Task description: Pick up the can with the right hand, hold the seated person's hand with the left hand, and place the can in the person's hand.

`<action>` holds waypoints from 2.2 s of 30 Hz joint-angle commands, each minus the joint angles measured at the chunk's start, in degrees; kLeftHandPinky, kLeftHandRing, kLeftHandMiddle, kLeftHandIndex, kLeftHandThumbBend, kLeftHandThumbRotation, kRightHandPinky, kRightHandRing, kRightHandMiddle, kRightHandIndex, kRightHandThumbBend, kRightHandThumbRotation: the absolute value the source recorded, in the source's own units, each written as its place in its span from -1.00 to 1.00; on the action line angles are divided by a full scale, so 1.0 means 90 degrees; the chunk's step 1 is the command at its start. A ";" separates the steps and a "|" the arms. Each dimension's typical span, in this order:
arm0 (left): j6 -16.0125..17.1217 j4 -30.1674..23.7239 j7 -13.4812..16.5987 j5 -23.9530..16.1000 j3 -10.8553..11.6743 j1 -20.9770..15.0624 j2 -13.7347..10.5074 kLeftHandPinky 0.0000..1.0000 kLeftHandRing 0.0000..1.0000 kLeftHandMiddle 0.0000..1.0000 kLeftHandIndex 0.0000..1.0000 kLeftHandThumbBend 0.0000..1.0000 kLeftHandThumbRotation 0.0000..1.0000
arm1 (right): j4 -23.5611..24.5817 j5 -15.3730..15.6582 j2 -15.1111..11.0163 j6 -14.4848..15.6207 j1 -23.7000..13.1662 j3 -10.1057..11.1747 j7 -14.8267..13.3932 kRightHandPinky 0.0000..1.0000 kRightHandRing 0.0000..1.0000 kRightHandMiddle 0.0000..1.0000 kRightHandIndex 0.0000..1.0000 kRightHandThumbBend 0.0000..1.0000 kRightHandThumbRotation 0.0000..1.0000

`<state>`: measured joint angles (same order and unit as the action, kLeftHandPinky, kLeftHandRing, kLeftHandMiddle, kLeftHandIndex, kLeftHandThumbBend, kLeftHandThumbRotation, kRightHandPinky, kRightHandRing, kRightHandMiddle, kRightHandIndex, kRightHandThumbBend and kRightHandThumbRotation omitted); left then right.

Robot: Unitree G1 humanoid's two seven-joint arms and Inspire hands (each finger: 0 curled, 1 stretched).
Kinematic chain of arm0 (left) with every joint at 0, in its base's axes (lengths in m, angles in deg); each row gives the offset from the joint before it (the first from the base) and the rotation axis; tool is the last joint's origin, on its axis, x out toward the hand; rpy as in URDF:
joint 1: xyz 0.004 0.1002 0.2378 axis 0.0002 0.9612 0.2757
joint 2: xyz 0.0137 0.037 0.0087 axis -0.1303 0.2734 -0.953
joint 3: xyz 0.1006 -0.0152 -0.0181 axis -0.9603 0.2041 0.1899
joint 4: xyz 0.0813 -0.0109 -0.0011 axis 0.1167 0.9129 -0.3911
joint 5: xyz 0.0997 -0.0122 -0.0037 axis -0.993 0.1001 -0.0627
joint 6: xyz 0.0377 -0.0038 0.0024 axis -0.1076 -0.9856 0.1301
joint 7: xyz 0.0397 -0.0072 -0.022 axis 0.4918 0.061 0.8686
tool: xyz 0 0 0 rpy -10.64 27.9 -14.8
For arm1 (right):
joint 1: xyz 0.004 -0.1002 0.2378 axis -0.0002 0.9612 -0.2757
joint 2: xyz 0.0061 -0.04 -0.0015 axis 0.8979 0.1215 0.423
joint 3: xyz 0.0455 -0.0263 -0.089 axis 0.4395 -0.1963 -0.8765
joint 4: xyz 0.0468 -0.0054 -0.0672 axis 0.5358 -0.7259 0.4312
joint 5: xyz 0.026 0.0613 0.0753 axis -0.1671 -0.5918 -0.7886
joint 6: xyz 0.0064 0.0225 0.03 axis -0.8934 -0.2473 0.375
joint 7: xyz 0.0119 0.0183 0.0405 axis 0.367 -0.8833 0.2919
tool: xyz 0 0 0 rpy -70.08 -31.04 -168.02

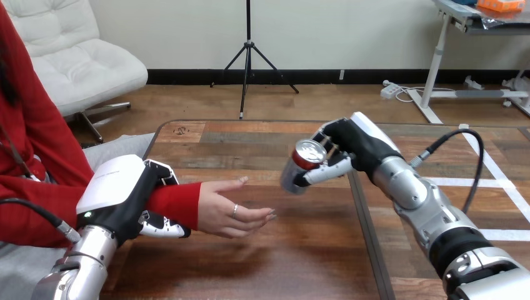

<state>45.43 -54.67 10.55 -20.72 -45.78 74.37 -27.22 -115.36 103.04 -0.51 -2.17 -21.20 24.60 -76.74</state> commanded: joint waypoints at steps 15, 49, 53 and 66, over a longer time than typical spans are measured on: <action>0.0142 -0.1203 0.0326 0.0201 0.0101 -0.1447 0.0629 -0.48 -0.38 -0.28 -0.27 0.57 -1.00 | 0.1118 -0.0173 0.0200 -0.0539 -0.0822 0.0032 0.0201 -0.45 -0.35 -0.22 -0.10 0.48 -1.00; -0.0050 -0.1510 0.0205 0.0294 0.0140 -0.1751 0.0925 -0.53 -0.41 -0.30 -0.29 0.57 -1.00 | 0.2027 -0.0076 0.0447 -0.0319 -0.0533 -0.0125 0.0642 -0.46 -0.37 -0.24 -0.12 0.48 -1.00; -0.0055 -0.1533 0.0172 0.0317 0.0162 -0.1775 0.0930 -0.54 -0.42 -0.30 -0.29 0.55 -1.00 | 0.2051 -0.0069 0.0475 -0.0302 -0.0514 -0.0154 0.0669 -0.47 -0.37 -0.24 -0.12 0.49 -1.00; -0.0037 -0.1579 0.0172 0.0330 0.0194 -0.1831 0.0949 -0.52 -0.40 -0.29 -0.28 0.58 -1.00 | 0.2101 -0.0030 0.0571 -0.0297 -0.0436 -0.0238 0.0706 -0.57 -0.44 -0.30 -0.13 0.50 -1.00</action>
<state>42.33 -56.41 10.49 -20.86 -45.14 71.22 -22.04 -103.88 103.48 2.02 -3.29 -21.16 23.71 -70.75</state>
